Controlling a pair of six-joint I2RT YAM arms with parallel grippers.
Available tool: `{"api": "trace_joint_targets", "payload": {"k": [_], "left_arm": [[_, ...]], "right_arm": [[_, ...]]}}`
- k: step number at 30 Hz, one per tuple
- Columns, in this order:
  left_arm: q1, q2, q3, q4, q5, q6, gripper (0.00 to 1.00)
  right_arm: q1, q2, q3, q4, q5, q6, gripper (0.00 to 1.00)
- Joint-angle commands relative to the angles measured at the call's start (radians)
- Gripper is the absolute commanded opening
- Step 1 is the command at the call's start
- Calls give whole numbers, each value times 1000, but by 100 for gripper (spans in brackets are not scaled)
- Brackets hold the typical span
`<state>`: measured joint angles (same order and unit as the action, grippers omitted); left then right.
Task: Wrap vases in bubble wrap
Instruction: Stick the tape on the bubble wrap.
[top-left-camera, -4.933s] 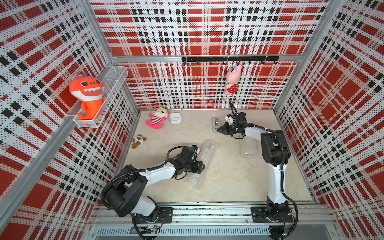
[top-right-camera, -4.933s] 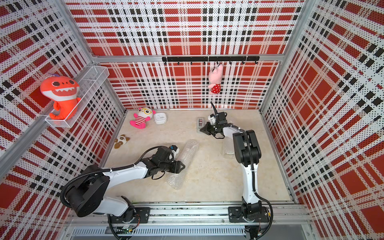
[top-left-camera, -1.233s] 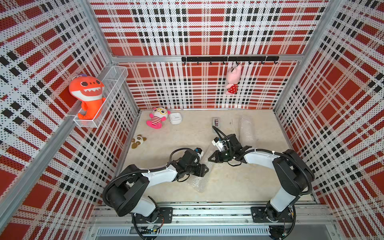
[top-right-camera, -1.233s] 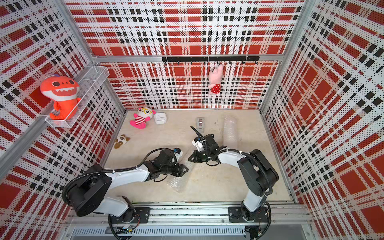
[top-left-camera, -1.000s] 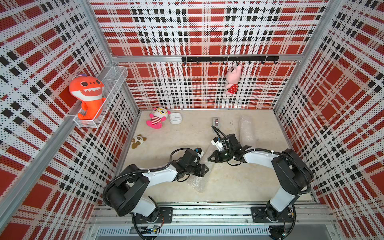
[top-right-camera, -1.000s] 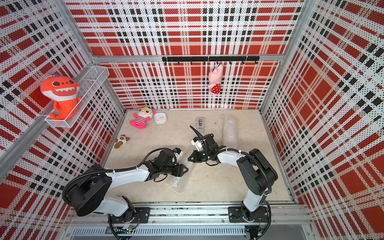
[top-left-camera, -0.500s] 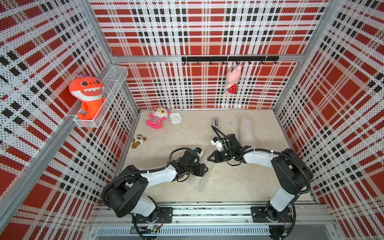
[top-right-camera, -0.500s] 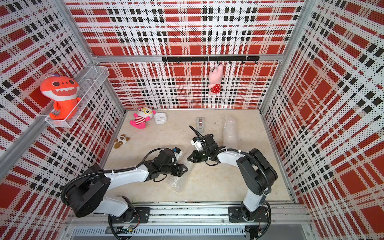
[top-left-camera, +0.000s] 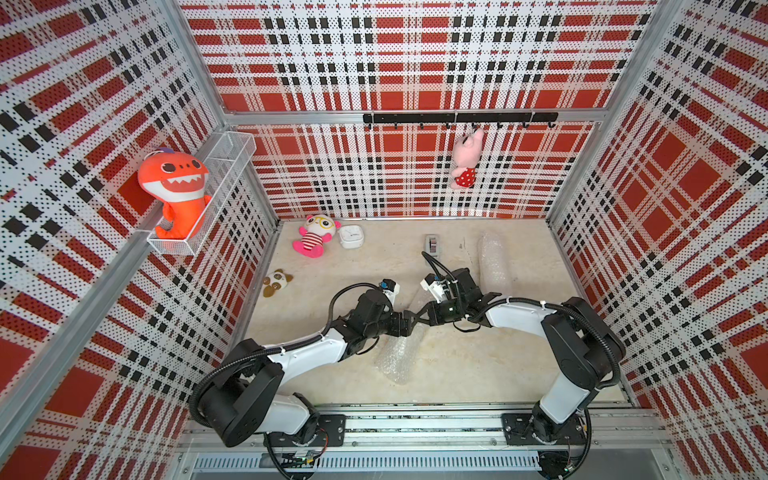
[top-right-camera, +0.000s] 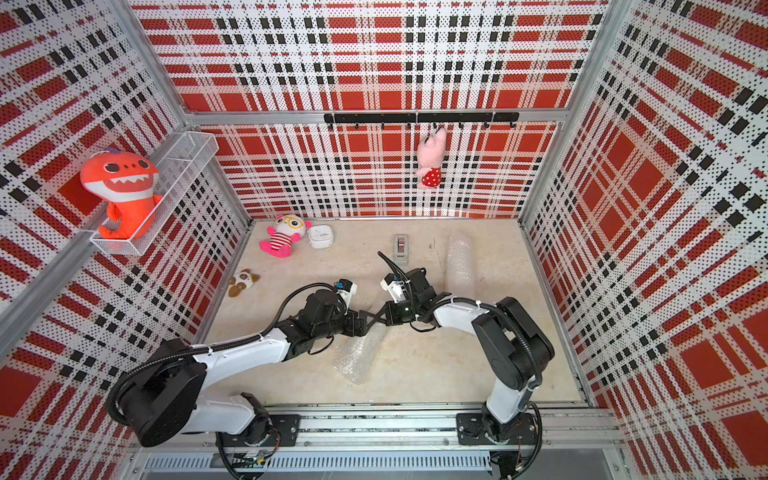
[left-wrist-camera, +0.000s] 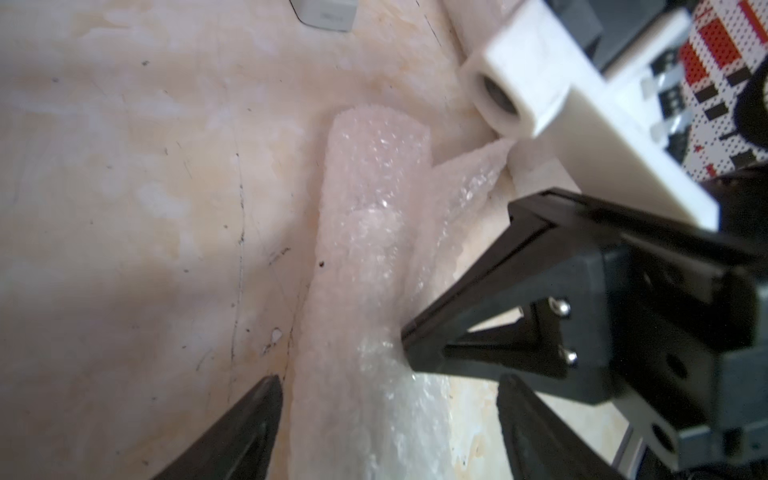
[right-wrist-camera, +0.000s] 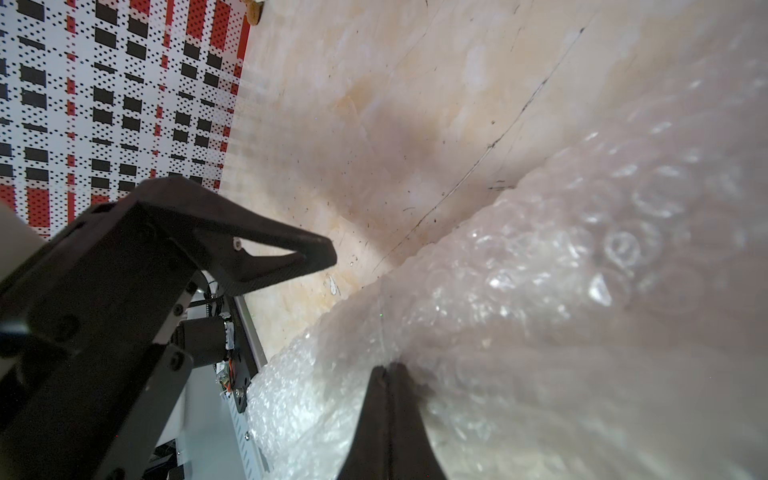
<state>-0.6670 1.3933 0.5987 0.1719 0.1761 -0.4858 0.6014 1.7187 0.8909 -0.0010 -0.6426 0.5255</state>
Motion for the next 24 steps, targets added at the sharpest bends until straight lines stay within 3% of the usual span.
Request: {"api": "trace_joint_targets", "payload": {"k": [1, 17, 24], "left_arm": [[19, 38, 29, 90, 8, -17, 80], [52, 156, -8, 156, 11, -31, 53], [57, 165, -18, 166, 18, -30, 51]], "right_arm": [[11, 28, -26, -27, 35, -5, 0], [12, 35, -23, -19, 26, 0, 0], [12, 39, -17, -21, 23, -4, 0]]}}
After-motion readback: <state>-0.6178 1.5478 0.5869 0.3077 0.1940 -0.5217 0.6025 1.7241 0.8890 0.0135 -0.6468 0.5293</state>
